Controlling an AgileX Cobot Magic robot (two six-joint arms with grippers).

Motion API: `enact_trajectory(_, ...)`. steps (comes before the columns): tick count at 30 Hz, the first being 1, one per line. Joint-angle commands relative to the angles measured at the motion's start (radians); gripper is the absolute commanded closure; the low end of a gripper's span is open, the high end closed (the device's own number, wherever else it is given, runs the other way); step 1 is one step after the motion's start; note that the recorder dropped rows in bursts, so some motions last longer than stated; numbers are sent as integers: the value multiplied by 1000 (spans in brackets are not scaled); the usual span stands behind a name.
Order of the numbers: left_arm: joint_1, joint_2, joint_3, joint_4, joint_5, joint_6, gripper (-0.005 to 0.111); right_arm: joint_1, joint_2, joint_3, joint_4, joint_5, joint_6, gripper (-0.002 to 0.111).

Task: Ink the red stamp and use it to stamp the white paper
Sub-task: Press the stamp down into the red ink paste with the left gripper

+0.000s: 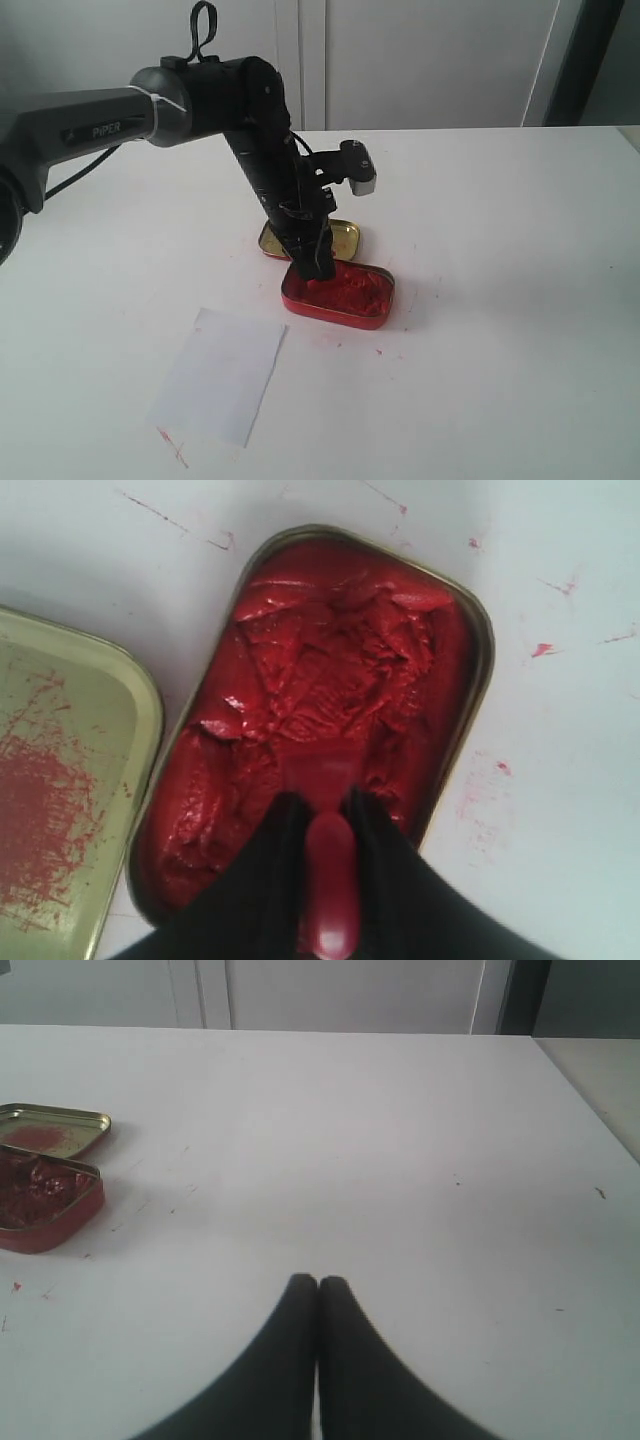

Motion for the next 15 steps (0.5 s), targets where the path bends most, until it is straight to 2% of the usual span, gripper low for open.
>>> enact_trajectory(1, -8, -8, -7, -17, -23, 10, 107, -6, -4, 5, -8, -15, 0, 108)
enact_trajectory(15, -8, 18, 9, 10, -34, 23, 107, -6, -4, 5, -8, -15, 0, 108)
